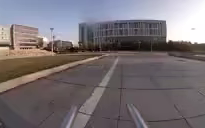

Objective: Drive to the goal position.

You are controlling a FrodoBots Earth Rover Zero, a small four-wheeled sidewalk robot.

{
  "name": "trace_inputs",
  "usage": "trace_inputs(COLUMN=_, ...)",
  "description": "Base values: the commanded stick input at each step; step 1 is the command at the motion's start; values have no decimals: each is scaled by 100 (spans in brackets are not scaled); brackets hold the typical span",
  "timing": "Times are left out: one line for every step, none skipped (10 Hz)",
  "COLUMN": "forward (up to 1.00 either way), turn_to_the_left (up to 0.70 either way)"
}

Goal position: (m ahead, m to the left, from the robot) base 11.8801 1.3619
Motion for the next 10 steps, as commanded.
trace_inputs(forward=70, turn_to_the_left=-14)
trace_inputs(forward=70, turn_to_the_left=-14)
trace_inputs(forward=70, turn_to_the_left=-14)
trace_inputs(forward=70, turn_to_the_left=-14)
trace_inputs(forward=70, turn_to_the_left=-14)
trace_inputs(forward=70, turn_to_the_left=-14)
trace_inputs(forward=70, turn_to_the_left=-14)
trace_inputs(forward=70, turn_to_the_left=-14)
trace_inputs(forward=70, turn_to_the_left=-14)
trace_inputs(forward=70, turn_to_the_left=-14)
